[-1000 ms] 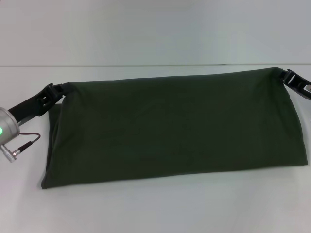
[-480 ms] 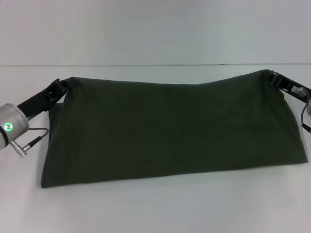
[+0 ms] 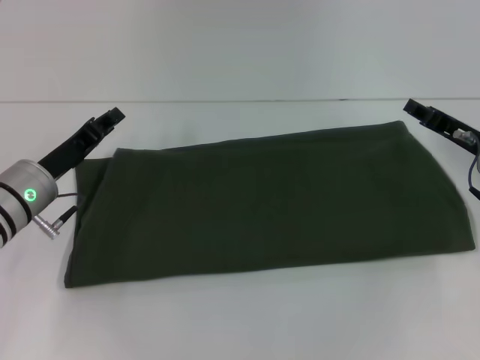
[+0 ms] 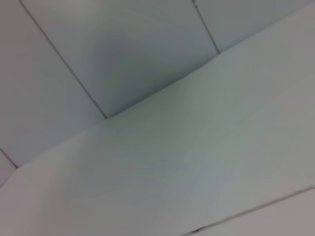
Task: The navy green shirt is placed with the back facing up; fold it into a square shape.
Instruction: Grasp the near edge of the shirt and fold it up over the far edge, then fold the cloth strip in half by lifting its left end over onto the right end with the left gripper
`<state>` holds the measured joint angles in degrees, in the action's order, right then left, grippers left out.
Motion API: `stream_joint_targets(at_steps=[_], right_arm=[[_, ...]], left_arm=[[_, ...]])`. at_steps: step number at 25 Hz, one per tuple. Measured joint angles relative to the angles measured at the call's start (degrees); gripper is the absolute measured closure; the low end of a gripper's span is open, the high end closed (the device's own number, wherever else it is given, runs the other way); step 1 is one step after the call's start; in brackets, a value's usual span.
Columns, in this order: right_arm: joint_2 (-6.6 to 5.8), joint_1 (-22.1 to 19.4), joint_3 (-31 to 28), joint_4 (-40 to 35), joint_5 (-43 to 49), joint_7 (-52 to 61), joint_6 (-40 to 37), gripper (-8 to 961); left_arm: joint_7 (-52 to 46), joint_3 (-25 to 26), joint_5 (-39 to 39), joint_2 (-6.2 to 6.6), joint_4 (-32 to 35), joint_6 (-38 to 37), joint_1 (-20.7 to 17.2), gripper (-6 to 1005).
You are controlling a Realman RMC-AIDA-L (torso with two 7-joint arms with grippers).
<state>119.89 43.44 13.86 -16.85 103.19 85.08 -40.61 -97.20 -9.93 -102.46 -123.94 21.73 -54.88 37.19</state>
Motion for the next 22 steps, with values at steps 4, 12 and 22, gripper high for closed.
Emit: stream_joint_targets(at_steps=[4,12,22], right_arm=[[-0.10,-1.14,-0.16,0.00,-1.85,0.37,-1.27,541],[-2.34,-9.03,1.97,-1.48,-3.65,-0.81,-23.29,289],[-2.37,-19.48,15.57,-7.50,-0.57,-16.37,-49.88,253]], left_arm=[[0.59,0.02,0.70,0.04,-0.47,0.17,0.12,798],[-5.29,-8.28,0.14,3.84,-0.25,-10.43,-2.61,362],[-30.03,-23.37,-4.69,12.65,10.11,-23.68,-10.00,328]])
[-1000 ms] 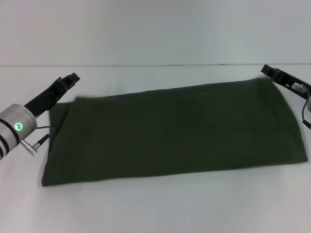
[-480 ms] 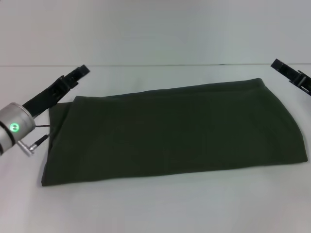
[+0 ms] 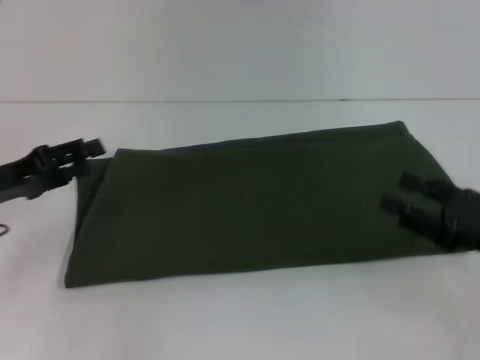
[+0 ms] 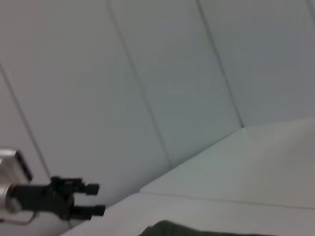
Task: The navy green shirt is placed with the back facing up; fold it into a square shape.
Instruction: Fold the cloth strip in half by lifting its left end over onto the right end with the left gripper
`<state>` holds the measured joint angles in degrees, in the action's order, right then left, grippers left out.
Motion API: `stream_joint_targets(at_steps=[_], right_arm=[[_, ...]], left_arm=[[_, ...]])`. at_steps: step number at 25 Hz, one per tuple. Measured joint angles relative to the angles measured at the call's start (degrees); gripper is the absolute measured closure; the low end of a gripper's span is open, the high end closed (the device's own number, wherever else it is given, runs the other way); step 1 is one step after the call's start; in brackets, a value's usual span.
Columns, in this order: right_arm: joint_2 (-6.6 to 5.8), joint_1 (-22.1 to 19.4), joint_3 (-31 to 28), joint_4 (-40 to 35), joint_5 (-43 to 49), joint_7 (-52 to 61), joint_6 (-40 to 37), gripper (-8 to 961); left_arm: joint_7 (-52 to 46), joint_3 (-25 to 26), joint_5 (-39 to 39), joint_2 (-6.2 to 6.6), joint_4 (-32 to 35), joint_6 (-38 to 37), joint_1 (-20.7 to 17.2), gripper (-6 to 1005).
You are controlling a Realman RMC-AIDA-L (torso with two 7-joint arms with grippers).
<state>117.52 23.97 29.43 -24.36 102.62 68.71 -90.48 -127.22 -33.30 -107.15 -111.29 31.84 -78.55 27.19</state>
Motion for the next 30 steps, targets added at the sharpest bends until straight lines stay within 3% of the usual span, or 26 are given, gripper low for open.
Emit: stream_joint_targets(at_steps=[3,11,16,20,30], right_arm=[[0.39,-0.99,2.01,0.03,0.12,-2.29,-0.29,250],[1.40,-1.02,3.20,0.57,3.04,-4.81,2.25,6],[1.62,-0.95,3.12,0.63,3.66,-5.13,4.19,7],[1.64,-1.07,2.74,0.63,3.54,-4.78,4.90,7],[1.92,-1.38,3.38,0.86,3.64,-4.98,5.03,7]], left_arm=[[-6.60,0.08,-6.73,0.77,3.69,-1.07,-0.16,328],[-19.12,0.46,-20.02,2.57,6.05,-7.20,1.61,329],[-24.82,5.52,-25.16,3.47,6.90,-13.99,1.36,329],[-26.87,8.35,-27.71,3.13,7.27,-16.23,-0.60,329],[-27.26,8.87,-28.04,1.66,5.76,-13.44,-3.42,326]])
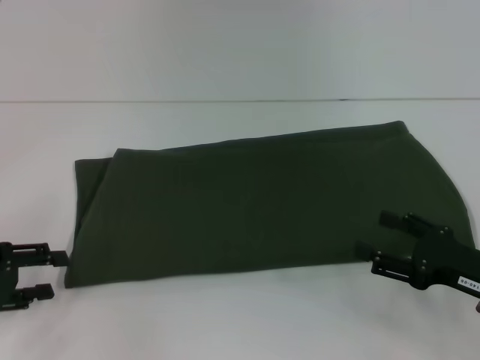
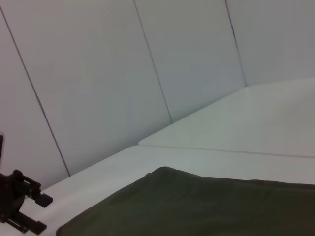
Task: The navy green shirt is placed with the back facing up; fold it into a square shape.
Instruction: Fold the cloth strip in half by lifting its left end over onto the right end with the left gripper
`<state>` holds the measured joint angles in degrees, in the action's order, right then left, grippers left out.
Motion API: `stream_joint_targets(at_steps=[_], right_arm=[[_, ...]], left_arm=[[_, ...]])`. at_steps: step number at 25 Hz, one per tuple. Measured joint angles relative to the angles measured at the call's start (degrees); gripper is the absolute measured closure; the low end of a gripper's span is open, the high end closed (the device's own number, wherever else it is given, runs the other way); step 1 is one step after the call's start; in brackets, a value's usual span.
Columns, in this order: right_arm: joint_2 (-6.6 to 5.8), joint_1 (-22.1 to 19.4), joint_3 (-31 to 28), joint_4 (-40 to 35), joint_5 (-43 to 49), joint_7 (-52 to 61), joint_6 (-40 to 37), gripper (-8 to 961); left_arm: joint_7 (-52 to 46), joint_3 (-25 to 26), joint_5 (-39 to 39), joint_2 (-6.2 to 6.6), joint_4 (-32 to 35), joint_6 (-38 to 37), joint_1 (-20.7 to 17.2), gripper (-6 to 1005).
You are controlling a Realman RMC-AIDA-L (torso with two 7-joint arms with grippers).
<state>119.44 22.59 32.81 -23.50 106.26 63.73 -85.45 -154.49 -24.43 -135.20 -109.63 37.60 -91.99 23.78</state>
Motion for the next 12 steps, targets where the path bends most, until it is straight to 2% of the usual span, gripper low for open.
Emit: stream_joint_targets(at_steps=[12], right_arm=[[0.00,-0.09,0.06,0.55,0.01,-0.82,-0.13,7]], left_arm=[[-0.29,0.00,0.26,-0.99,-2.81,4.42,-0.12,326]])
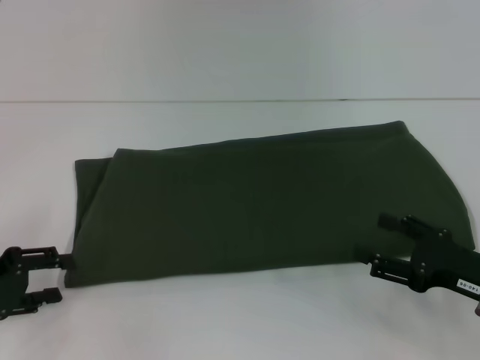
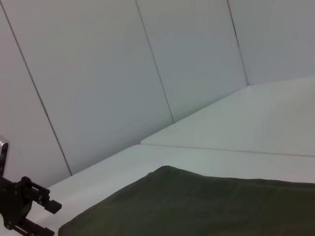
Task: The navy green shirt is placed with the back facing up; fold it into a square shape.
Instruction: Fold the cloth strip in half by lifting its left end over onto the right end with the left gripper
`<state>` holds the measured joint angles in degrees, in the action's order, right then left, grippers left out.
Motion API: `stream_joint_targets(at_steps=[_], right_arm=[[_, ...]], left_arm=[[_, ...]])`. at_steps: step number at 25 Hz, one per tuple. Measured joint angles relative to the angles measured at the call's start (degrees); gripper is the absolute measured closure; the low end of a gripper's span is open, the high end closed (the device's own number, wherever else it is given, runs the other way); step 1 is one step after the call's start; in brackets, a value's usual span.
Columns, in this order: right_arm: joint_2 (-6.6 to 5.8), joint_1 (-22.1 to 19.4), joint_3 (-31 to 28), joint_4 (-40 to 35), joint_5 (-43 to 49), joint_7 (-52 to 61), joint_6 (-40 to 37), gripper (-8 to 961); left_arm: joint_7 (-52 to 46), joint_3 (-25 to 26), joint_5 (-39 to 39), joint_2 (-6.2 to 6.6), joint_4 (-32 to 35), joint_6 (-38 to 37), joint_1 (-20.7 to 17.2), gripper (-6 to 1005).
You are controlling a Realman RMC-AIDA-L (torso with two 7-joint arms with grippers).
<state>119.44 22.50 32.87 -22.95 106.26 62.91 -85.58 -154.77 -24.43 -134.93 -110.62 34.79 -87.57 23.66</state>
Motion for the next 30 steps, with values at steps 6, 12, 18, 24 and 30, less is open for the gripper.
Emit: stream_joint_targets(at_steps=[6,12,18,24,30], right_arm=[[0.00,0.00,0.00,0.09,0.00,-0.11,-0.06,7],[0.00,0.09,0.00,0.10,0.00,-0.14,-0.06,7],[0.00,0.27,0.00,0.11,0.00,-0.12,0.05,7],[0.00,0.53,0.00,0.19,0.00,0.04,0.11,6],[0.00,0.61,0.00,0.19,0.00,0.18,0.15,6]], left_arm=[[0.11,0.00,0.17,-0.26,-0.94,2.15,0.36,326],[0.24,0.00,0.21,-0.54,-0.96,3.29,0.79,327],[0.26,0.00,0.20,-0.92,-0.95,3.83,1.41,326],[0.32,-0.05,0.20,-1.30,-1.32,4.19,2.75,325],[0.37,-0.19,0.20,-1.30,-1.54,5.46,3.38,327]])
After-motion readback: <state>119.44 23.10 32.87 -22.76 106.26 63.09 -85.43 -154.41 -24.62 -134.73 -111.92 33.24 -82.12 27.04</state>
